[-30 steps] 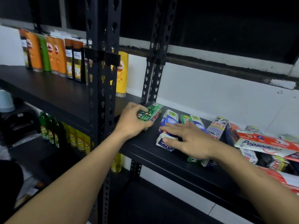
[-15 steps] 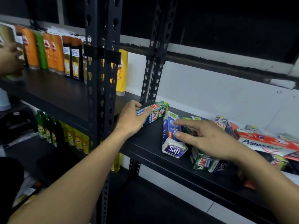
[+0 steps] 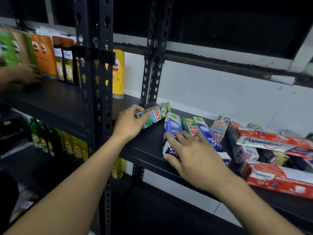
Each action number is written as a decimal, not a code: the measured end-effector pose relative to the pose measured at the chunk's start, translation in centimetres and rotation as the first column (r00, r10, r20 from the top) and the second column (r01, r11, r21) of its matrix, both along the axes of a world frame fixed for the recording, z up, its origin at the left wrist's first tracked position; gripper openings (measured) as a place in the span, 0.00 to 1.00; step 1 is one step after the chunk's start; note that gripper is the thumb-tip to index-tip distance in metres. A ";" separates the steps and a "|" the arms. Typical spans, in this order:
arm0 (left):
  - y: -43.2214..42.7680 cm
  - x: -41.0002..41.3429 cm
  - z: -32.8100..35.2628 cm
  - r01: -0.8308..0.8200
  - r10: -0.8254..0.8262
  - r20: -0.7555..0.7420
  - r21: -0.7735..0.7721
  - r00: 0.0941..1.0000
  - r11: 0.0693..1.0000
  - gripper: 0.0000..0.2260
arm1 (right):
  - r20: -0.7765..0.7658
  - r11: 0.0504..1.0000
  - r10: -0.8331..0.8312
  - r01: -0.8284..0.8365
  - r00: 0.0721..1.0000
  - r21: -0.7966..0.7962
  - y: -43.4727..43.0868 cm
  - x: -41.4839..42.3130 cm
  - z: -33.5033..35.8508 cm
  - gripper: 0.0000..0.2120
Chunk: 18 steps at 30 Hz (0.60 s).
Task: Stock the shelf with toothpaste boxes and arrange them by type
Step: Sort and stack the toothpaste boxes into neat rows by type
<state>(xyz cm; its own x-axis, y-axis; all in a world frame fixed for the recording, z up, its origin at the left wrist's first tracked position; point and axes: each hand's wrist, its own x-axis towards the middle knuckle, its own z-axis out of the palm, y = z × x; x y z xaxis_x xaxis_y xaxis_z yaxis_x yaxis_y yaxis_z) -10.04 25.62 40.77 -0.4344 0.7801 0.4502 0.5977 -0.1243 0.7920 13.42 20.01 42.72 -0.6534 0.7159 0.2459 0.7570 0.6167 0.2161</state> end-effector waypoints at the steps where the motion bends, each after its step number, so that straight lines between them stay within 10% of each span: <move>1: 0.0 0.0 0.0 0.002 -0.002 0.002 0.002 1.000 1.000 0.13 | -0.012 0.999 -0.024 0.025 1.000 0.041 -0.4 -0.3 -0.4 0.33; 18: -0.6 0.4 0.2 0.040 -0.039 -0.053 0.024 0.998 0.999 0.14 | -0.105 0.953 0.064 -0.030 0.992 0.302 -4.3 0.5 -1.7 0.24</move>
<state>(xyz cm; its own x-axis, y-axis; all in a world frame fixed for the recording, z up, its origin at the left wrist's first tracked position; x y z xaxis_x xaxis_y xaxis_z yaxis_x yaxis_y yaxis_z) -9.61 25.03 40.96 -0.3789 0.7844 0.4912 0.6323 -0.1681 0.7562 13.93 15.68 41.04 -0.6404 0.5673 0.5178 0.7587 0.5719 0.3118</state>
